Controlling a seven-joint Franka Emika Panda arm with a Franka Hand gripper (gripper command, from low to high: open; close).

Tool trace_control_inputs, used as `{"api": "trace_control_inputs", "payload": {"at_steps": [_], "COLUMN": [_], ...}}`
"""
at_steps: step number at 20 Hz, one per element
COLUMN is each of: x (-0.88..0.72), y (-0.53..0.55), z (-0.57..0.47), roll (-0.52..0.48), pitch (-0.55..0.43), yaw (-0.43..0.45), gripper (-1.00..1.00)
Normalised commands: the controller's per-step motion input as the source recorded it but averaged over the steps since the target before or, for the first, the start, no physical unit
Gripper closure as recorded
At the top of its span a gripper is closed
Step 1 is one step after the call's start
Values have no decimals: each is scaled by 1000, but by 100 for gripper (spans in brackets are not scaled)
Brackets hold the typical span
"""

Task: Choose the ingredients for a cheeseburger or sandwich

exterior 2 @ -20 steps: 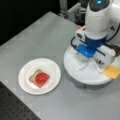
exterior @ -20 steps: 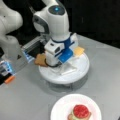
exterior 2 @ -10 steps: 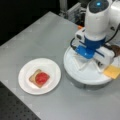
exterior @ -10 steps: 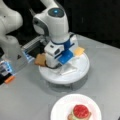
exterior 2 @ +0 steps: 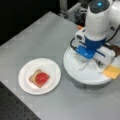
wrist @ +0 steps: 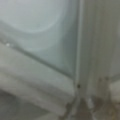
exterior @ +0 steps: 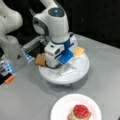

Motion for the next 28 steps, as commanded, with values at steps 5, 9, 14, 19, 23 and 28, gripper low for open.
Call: {"api": "trace_control_inputs", "payload": {"at_steps": [5, 9, 14, 19, 23, 28], "x": [-393, -419, -454, -504, -519, -493], "y": [-2, -33, -80, -126, -183, -230], "z": [-263, -296, -278, -231, -207, -178], "roll": [-98, -55, -21, 1, 9, 11], "pitch": [-185, -188, -158, -124, -104, -59], "yaw": [324, 355, 344, 316, 318, 356], "gripper": [-100, -100, -100, -100, -100, -100]}}
